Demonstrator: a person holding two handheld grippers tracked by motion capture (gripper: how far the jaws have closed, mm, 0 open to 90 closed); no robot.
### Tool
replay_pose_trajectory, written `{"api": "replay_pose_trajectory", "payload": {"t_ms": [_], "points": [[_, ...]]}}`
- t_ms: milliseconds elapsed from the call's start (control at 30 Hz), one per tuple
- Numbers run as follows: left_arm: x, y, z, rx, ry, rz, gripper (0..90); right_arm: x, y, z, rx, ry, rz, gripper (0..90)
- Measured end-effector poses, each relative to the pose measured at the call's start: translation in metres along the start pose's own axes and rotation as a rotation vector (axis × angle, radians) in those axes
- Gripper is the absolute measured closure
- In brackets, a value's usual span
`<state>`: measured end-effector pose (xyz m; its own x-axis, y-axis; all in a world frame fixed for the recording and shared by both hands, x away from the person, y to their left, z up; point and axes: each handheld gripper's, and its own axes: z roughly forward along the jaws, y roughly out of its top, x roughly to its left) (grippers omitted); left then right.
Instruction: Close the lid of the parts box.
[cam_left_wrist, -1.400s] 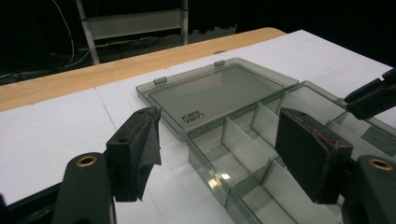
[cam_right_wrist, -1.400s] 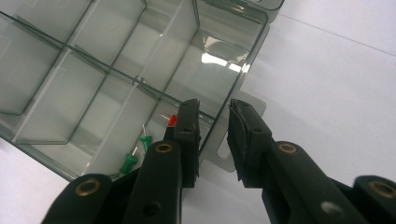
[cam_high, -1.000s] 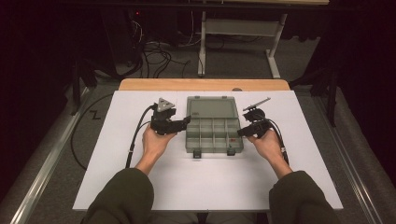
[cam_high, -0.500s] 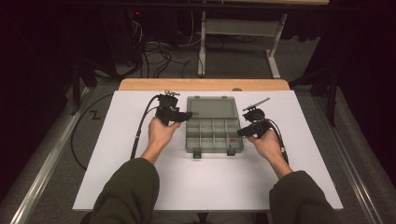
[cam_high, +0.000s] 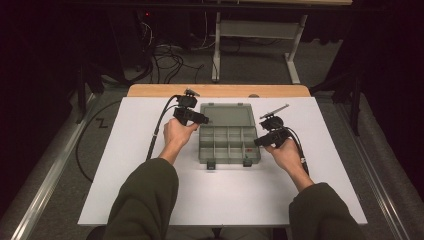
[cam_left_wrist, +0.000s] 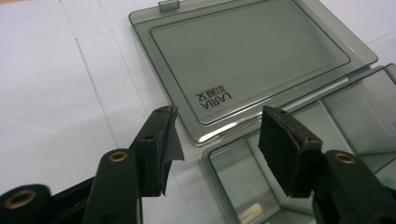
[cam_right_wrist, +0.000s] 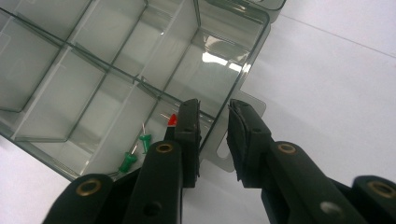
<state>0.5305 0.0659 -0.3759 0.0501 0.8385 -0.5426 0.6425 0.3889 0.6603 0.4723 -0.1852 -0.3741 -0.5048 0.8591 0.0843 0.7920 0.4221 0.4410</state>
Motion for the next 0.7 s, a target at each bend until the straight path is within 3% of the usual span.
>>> {"api": "replay_pose_trajectory", "payload": {"t_ms": [233,267,300,333,700], "points": [[0.008,0.002,0.012,0.037,0.031,-0.025,47.5,0.001,0.001,0.0,0.007,-0.007,-0.011,76.5],[0.007,0.003,0.016,0.003,0.095,-0.077,47.4,0.001,0.001,0.0,0.008,-0.008,-0.015,76.5],[0.009,0.003,0.018,0.006,0.052,-0.068,47.3,0.001,0.001,0.0,0.009,-0.008,-0.019,76.6],[0.011,0.004,0.018,0.043,0.048,-0.043,47.0,0.001,0.002,0.0,0.01,-0.008,-0.019,76.6],[0.013,0.002,0.033,0.079,0.046,-0.072,44.6,0.002,0.002,0.0,0.016,-0.016,-0.022,76.9]]}}
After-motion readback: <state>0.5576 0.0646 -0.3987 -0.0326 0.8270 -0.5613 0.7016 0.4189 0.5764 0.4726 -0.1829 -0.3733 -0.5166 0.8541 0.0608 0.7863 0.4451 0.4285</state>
